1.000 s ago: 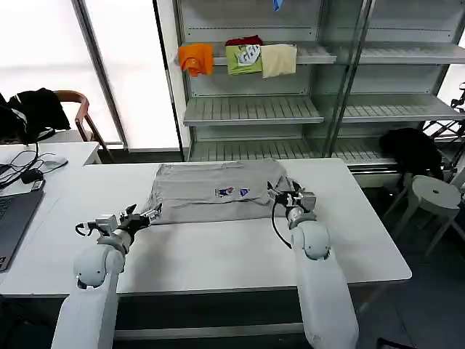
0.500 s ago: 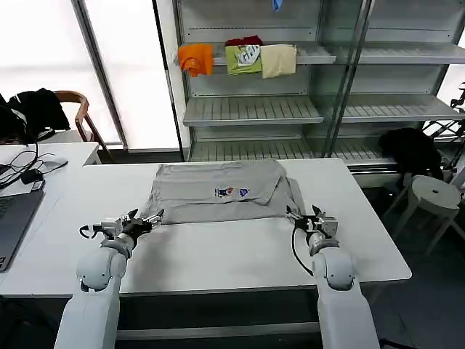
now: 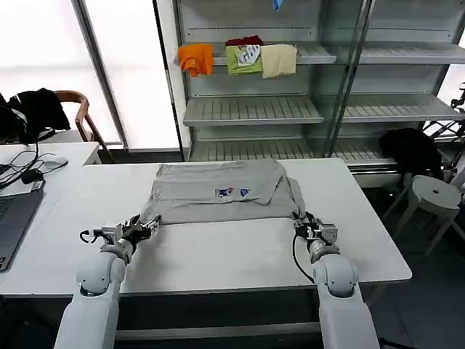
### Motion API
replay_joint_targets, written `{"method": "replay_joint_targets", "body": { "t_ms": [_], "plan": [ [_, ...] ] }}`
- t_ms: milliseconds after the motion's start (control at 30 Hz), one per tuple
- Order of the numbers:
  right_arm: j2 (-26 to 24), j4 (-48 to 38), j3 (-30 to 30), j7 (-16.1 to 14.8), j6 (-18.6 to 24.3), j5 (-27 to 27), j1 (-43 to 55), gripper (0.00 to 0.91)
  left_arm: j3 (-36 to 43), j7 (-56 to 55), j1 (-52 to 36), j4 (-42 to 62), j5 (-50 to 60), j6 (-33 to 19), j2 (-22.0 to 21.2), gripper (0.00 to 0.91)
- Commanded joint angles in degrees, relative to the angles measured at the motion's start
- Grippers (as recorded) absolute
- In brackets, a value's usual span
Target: Fold and organize the clothes.
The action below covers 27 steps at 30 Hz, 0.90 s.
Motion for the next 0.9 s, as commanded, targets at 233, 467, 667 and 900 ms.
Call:
{"method": "replay_joint_targets", "body": {
  "t_ms": [233, 467, 667, 900],
  "plan": [
    [-0.22, 0.99, -0.13, -0.37, 0.22, 0.13, -0.9, 0.0, 0.01, 0.54, 0.62, -0.15, -0.01, 0.0, -0.28, 0.0],
    [-0.56, 5.58, -0.63, 0.74, -1.85, 3.16, -3.49, 0.0, -0.06, 0.62, 2.73, -4.33, 0.07, -0.42, 0.35, 0.0],
    [-2.72, 16.02, -3.23, 2.82, -4.54, 4.47, -10.86, 0.0, -1.56, 1.77, 9.46, -12.35, -2.65, 0.16, 2.82, 0.0],
    [-4.45, 24.72, -3.27, 3.12, -4.66, 3.47, -17.83, 0.0, -5.11, 2.78, 18.08, -20.67, -7.22, 0.23, 7.0, 0.0]
  ]
}}
